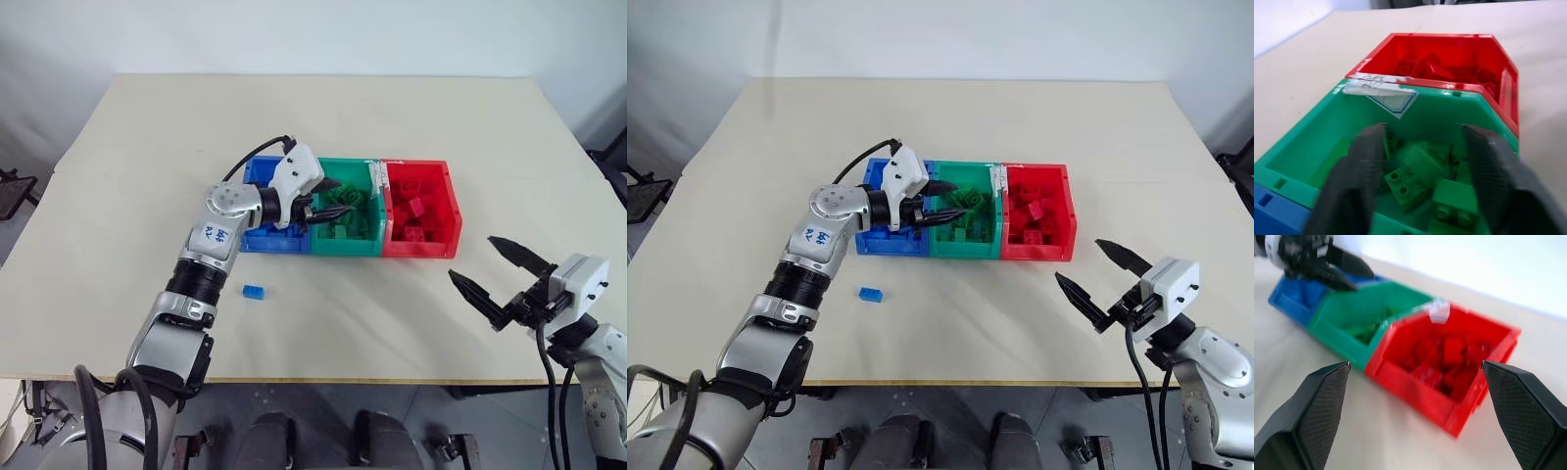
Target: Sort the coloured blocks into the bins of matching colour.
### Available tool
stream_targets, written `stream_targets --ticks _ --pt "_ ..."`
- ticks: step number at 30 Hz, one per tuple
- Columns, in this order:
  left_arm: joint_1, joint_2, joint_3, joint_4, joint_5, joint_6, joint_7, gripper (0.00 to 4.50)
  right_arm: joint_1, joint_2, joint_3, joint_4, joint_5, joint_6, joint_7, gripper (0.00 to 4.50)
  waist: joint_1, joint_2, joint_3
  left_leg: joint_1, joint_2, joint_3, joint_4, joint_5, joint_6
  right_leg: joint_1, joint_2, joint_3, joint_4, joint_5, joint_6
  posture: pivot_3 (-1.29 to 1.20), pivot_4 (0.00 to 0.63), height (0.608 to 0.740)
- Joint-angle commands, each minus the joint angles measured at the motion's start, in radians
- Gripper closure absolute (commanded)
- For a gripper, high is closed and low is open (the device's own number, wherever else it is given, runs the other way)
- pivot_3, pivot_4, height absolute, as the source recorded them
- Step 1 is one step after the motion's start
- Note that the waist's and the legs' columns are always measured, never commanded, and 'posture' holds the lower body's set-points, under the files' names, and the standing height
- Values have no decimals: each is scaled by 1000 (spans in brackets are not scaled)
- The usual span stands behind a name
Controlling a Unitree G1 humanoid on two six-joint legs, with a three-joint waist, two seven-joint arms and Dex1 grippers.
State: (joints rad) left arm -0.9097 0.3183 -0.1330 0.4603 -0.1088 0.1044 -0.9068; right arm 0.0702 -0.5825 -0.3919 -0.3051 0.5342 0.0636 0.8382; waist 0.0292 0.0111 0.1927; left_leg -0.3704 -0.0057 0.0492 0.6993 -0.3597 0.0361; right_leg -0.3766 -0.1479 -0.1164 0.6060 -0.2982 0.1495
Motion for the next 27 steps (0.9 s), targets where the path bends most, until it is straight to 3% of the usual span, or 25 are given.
stream_targets --ticks 1,8,11,14,18,22,27 --pt "76 72 62 -116 -52 -60 -54 974 -39 -31 20 13 4 -15 42 0 -4 0 0 0 0 0 0 0 0 0 0 0 0 0 0 0 150 740" --pt "376 292 243 -298 -144 -111 -114 974 -160 -87 183 94 -25 -7 206 0 -27 0 0 1 2 0 0 0 0 0 0 1 0 0 0 0 150 740" --pt "553 367 370 -394 -221 -122 -140 145 -223 -93 251 131 -4 32 284 0 -29 0 0 1 1 -1 0 0 0 0 -1 1 0 0 0 0 150 740" --pt "730 417 495 -444 -282 -162 -185 64 -306 -88 314 176 5 71 352 0 -30 0 0 1 1 -2 0 0 0 0 -2 1 0 0 0 0 150 740" --pt "872 478 572 -430 -319 -152 -238 64 -374 -85 374 242 -18 59 441 0 -17 0 0 0 1 -4 0 -1 0 1 -2 -1 0 0 0 0 150 740" --pt "910 499 571 -443 -298 -171 -228 64 -400 -121 427 272 -49 94 505 0 -6 0 0 0 1 -5 0 -1 -1 1 -2 -1 0 0 0 0 150 740" --pt "865 497 444 -516 -208 -163 -176 64 -399 -99 400 290 -57 45 487 0 -6 0 0 0 1 -4 0 -1 -1 1 -2 -1 0 0 0 0 150 740"
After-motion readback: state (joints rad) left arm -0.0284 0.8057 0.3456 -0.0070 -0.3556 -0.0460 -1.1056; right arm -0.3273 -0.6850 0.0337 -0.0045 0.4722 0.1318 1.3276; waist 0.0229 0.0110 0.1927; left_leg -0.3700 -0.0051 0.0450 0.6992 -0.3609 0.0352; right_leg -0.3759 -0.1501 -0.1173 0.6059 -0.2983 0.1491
